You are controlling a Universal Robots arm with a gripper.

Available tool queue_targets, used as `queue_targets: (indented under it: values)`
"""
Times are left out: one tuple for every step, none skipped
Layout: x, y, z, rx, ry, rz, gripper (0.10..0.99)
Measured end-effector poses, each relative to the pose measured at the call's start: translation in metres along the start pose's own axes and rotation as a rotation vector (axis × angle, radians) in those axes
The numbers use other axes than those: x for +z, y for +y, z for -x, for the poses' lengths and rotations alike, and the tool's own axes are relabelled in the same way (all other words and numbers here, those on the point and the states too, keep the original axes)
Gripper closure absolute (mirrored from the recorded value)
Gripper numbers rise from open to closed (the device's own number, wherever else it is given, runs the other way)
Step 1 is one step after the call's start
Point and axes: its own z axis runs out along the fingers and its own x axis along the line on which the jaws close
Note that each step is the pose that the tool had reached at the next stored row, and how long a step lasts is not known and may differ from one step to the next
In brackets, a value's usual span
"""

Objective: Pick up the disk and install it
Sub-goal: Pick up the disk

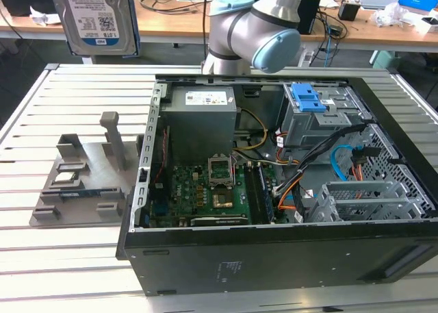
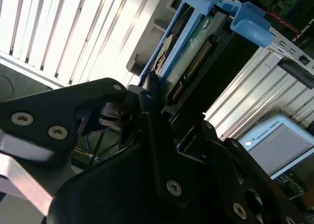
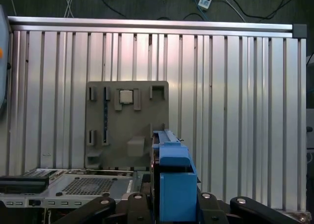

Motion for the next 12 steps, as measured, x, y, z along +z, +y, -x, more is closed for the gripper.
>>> queue_targets:
  values:
    - [-0.0001,-0.0024,-0.0001,0.000,0.0000,0.000,0.722]
    - [-0.0002,-0.0048,-0.0001,0.000,0.0000,0.000,0.722]
    - [-0.0003,-0.0069,-0.0002,0.000,0.0000,0.000,0.722]
    - [-0.0005,-0.0116,-0.0002,0.000,0.0000,0.000,0.722]
    - [-0.0006,-0.0161,-0.0003,0.000,-0.0001,0.000,0.722]
    - [-0.0008,-0.0192,-0.0004,0.000,-0.0001,0.000,0.722]
    - [-0.0009,-0.0215,-0.0005,0.000,0.0000,0.000,0.722]
    - [-0.0010,-0.0241,-0.0005,0.000,0.0000,0.000,0.722]
    - [-0.0012,-0.0268,-0.0006,0.000,0.0000,0.000,0.722]
    - [-0.0014,-0.0309,-0.0006,0.000,0.0000,0.000,0.722]
    - [-0.0015,-0.0348,-0.0007,0.000,0.0000,0.000,0.722]
    - [-0.0017,-0.0375,-0.0008,0.000,0.0000,0.000,0.722]
